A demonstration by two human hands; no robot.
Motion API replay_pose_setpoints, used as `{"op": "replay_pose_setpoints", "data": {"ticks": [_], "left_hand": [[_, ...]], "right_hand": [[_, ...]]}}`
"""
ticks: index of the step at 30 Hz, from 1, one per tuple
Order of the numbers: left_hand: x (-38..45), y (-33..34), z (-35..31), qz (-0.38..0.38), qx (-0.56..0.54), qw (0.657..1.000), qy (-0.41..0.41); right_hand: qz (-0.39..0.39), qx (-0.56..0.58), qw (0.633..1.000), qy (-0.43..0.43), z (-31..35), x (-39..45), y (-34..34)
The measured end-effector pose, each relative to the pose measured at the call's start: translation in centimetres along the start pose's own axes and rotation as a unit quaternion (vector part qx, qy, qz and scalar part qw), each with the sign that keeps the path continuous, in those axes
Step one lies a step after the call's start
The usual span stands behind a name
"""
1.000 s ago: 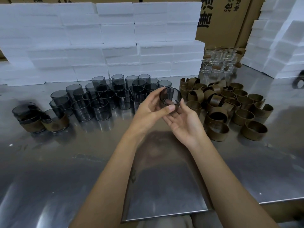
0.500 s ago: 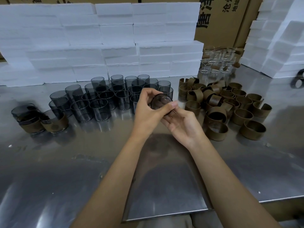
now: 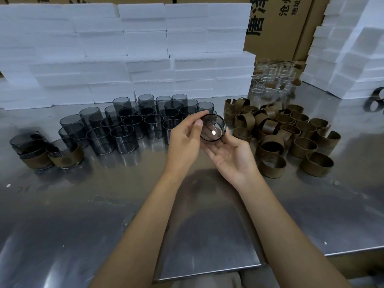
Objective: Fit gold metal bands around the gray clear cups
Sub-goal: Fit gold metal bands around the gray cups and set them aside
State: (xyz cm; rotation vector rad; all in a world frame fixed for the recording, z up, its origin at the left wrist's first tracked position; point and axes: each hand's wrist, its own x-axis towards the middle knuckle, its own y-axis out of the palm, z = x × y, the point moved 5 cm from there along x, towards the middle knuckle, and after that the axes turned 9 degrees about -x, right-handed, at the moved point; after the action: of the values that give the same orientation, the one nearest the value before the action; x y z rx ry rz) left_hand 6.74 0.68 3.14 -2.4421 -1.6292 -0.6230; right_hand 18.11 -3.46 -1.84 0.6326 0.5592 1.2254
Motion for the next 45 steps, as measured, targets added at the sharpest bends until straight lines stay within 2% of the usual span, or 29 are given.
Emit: {"op": "replay_pose_setpoints", "data": {"ticks": [3, 7, 9, 12, 14, 16, 18, 21, 24, 28, 37, 41, 45], "left_hand": [[-0.2, 0.9, 0.3, 0.059, -0.004, 0.998, -0.029], [-0.7, 1.6, 0.6, 0.101, 0.027, 0.994, -0.017], [-0.8, 1.5, 0.7, 0.095, 0.068, 0.993, -0.001], [-0.7, 1.1, 0.3, 0.047, 0.108, 0.992, 0.043], [-0.5, 0.8, 0.1, 0.016, 0.045, 0.998, 0.04], [0.0, 0.1, 0.4, -0.026, -0.099, 0.995, -0.02], [0.3, 0.0, 1.0, -0.042, -0.276, 0.955, -0.101], [0.4, 0.3, 1.5, -0.014, -0.367, 0.916, -0.16], [0.0, 0.6, 1.9, 0.004, -0.395, 0.898, -0.196], [0.0, 0.6, 2.2, 0.007, -0.401, 0.891, -0.215], [-0.3, 0.9, 3.1, -0.001, -0.411, 0.872, -0.266], [-0.3, 0.9, 3.4, -0.001, -0.405, 0.877, -0.258], [-0.2, 0.5, 3.8, -0.009, -0.387, 0.885, -0.259]], "right_hand": [[-0.009, 0.037, 0.999, -0.005, 0.2, 0.0, -0.1], [-0.023, 0.044, 0.999, 0.001, 0.1, 0.0, -0.3], [-0.022, 0.035, 0.999, 0.002, 0.2, -0.1, -0.1], [-0.018, 0.005, 1.0, 0.003, 0.2, -0.4, 0.2], [-0.016, -0.052, 0.998, -0.016, 0.4, -0.4, 0.4], [-0.033, -0.155, 0.986, -0.058, 0.7, -0.6, 0.8], [-0.063, -0.264, 0.957, -0.106, 1.2, -1.0, 1.1], [-0.056, -0.369, 0.912, -0.169, 1.0, -1.2, 1.8], [-0.05, -0.376, 0.898, -0.224, 1.0, -1.2, 2.2], [-0.056, -0.372, 0.889, -0.26, 1.5, -1.6, 2.4], [-0.114, -0.386, 0.868, -0.292, 1.9, -1.9, 2.1], [-0.136, -0.42, 0.845, -0.301, 2.0, -1.6, 1.7], [-0.205, -0.422, 0.844, -0.258, 2.4, -1.0, 0.2]]}}
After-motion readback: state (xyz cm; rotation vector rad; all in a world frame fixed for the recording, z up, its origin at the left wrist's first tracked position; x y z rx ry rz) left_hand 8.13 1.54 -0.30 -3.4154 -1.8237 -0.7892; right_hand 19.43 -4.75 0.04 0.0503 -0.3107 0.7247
